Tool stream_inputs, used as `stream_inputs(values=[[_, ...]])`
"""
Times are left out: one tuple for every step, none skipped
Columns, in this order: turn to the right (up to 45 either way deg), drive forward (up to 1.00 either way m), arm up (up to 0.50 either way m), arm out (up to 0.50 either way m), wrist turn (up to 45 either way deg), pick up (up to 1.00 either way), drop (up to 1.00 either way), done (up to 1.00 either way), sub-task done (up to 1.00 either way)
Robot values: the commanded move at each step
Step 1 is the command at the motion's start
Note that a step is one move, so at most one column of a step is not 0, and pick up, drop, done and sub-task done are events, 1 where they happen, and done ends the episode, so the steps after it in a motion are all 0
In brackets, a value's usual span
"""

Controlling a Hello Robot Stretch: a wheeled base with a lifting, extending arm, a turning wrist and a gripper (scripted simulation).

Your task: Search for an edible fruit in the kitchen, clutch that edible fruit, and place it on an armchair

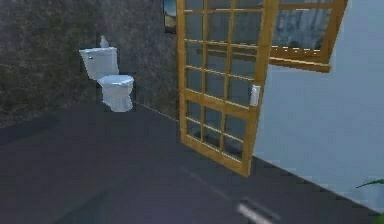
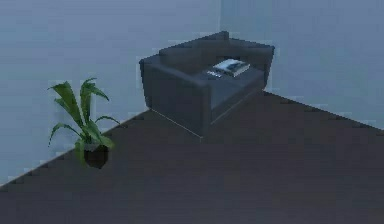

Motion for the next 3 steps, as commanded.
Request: stream_inputs(values=[[0.0, 0.50, 0.00, 0.00, 0.0, 0.00, 0.00, 0.00, 0.00], [-45.0, 0.00, 0.00, 0.00, 0.0, 0.00, 0.00, 0.00, 0.00], [-3.0, 0.00, 0.00, 0.00, 0.0, 0.00, 0.00, 0.00, 0.00]])
